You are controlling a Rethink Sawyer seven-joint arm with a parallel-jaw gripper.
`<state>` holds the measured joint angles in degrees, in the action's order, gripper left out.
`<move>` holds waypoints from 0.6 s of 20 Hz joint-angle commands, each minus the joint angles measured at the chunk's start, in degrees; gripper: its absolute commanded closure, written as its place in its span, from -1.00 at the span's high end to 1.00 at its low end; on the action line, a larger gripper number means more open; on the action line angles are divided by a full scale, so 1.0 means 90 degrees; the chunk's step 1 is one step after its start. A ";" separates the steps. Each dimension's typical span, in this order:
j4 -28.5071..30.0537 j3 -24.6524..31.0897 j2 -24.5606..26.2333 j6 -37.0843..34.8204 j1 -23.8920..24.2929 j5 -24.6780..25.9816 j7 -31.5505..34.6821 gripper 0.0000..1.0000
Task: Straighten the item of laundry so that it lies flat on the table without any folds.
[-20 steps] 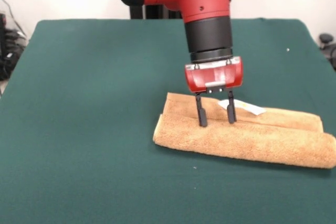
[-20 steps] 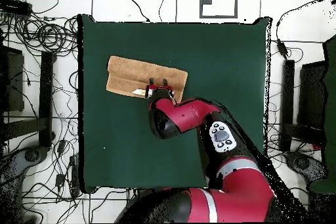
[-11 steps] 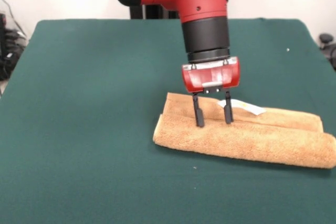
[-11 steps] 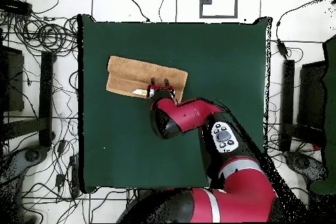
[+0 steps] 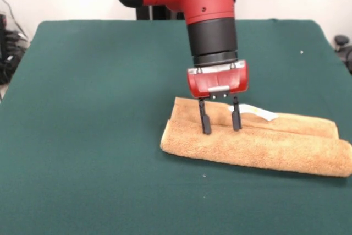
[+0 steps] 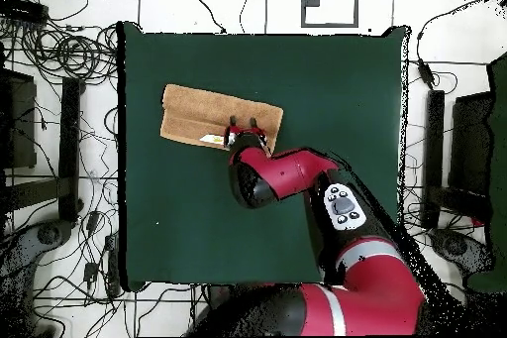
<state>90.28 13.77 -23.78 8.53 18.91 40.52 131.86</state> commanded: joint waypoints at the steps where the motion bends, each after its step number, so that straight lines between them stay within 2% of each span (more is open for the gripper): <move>1: 0.0068 0.1135 0.0629 -0.0746 0.0423 0.0178 0.0001 1.00; 4: 0.0170 0.1506 0.0760 -0.0998 0.0742 0.0157 -0.0125 1.00; 12: 0.0226 0.1606 0.0793 -0.1108 0.0839 0.0101 -0.0179 1.00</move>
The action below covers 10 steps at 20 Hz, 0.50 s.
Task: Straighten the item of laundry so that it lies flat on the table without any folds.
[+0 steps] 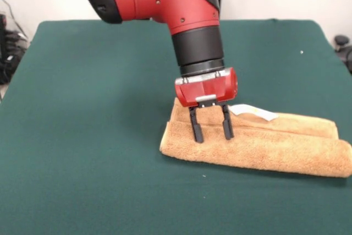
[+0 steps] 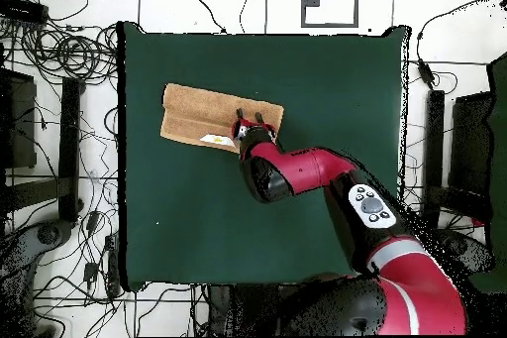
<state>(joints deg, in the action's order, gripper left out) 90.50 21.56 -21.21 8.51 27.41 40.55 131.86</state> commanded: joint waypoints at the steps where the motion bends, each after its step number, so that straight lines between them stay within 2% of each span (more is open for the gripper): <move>1: 0.0206 0.0704 0.0488 -0.1099 -0.0135 0.0088 -0.0164 1.00; 10: 0.0193 0.0658 0.0485 -0.1077 -0.0163 0.0100 -0.0125 1.00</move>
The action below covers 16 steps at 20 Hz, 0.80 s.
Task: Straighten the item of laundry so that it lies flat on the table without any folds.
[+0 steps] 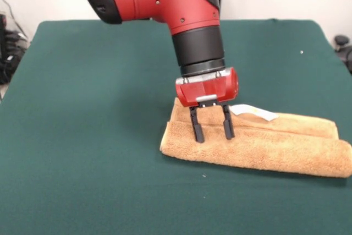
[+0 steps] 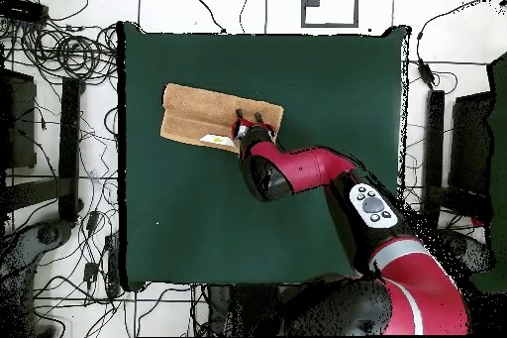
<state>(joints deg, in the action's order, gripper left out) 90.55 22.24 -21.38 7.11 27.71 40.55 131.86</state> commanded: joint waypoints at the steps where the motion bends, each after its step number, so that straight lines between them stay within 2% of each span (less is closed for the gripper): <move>1: 0.0185 0.0440 0.0428 -0.0848 -0.0312 0.0077 -0.0056 1.00; 4: 0.0253 0.0472 0.0425 -0.0931 -0.0279 0.0004 -0.0024 1.00; 7: 0.0332 0.1058 0.0759 -0.1518 0.0214 -0.0086 -0.0356 1.00; 9: 0.0331 0.1095 0.0836 -0.1785 0.0235 -0.0163 -0.0457 1.00; 16: 0.0344 0.1116 0.1107 -0.1948 0.0237 -0.0229 -0.0366 1.00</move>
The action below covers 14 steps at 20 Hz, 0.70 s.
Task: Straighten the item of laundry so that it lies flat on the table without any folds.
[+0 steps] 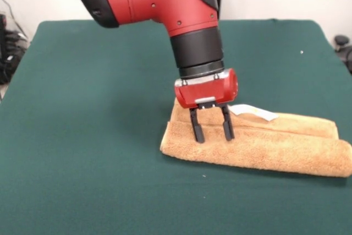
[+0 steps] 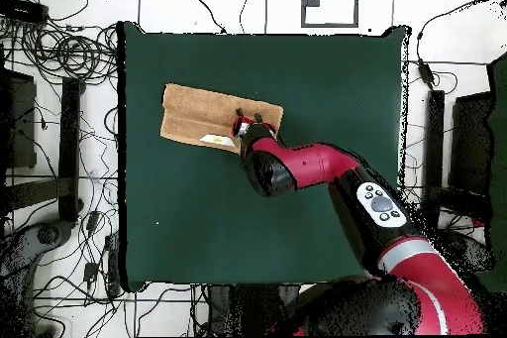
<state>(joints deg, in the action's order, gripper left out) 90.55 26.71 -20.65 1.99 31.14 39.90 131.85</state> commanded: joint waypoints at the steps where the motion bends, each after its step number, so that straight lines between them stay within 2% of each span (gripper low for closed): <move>1: 0.0322 0.0551 0.0998 -0.1395 -0.0220 -0.0168 -0.0344 1.00; 6: 0.0200 0.0206 0.0854 -0.1213 -0.0544 -0.0116 -0.0220 1.00; 12: 0.0039 -0.0876 0.0440 -0.0357 -0.1468 -0.0080 0.0407 1.00; 14: -0.0073 -0.1423 0.0350 0.0022 -0.1926 -0.0129 0.0600 1.00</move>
<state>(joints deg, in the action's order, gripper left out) 88.77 20.61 -21.96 2.32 24.66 39.14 131.85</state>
